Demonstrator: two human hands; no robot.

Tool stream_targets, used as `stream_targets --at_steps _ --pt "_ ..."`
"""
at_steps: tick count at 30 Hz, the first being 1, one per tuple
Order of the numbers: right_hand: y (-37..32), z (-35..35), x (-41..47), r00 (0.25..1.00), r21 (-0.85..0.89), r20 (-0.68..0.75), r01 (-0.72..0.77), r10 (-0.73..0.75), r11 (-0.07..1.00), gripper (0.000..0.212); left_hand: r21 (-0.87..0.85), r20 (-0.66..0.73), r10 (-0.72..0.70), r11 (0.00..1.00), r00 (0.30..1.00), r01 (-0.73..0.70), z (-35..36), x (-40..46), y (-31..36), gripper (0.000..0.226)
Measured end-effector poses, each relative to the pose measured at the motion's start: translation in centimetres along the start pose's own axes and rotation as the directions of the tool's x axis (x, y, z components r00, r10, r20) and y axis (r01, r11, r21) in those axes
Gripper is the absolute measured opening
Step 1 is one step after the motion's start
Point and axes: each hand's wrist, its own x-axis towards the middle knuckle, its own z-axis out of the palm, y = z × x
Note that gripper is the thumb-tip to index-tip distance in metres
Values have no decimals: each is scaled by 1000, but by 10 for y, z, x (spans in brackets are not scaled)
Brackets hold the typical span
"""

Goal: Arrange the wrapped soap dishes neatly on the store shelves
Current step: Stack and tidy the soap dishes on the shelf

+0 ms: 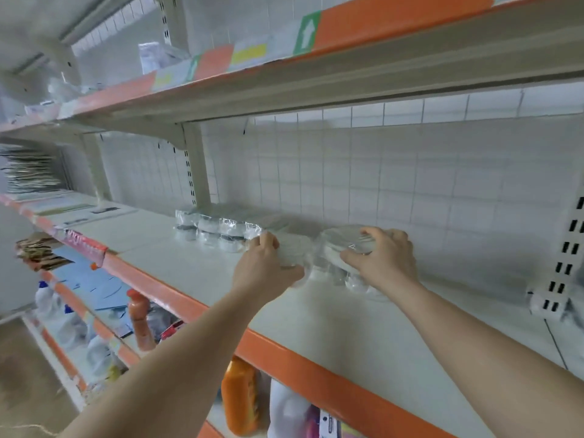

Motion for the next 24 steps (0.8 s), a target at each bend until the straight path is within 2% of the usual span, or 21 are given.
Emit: stream_targets --at_steps 5,8,10,13,16,18,19,21,24 --pt "-11 31 35 993 -68 -84 -94 88 993 56 -86 4 83 993 997 -82 17 63 -5 47" --pt "-18 51 45 983 -128 -99 -164 152 978 61 -119 11 194 974 981 -192 17 94 -7 47" --pt "-25 59 53 973 -111 -98 -217 207 970 64 -118 48 259 960 965 -252 7 114 -7 46" --pt "-35 61 69 953 -86 -173 -267 250 960 67 -181 75 300 942 951 -282 -7 142 -11 41" --pt "-45 68 79 938 -85 -227 -289 264 954 69 -200 10 333 925 943 -325 0 160 -24 43" --pt "-48 79 80 954 -165 -129 -291 272 942 73 -120 28 389 916 921 -383 17 164 -37 51" --pt "-48 86 80 958 -212 -43 -285 282 935 76 -25 79 446 895 891 -446 30 164 -43 56" --pt "-46 98 77 944 -314 106 -266 312 911 83 171 212 562 784 800 -596 52 164 -55 70" --pt "-43 99 79 938 -440 131 -234 320 867 87 306 297 644 635 705 -709 65 171 -67 76"
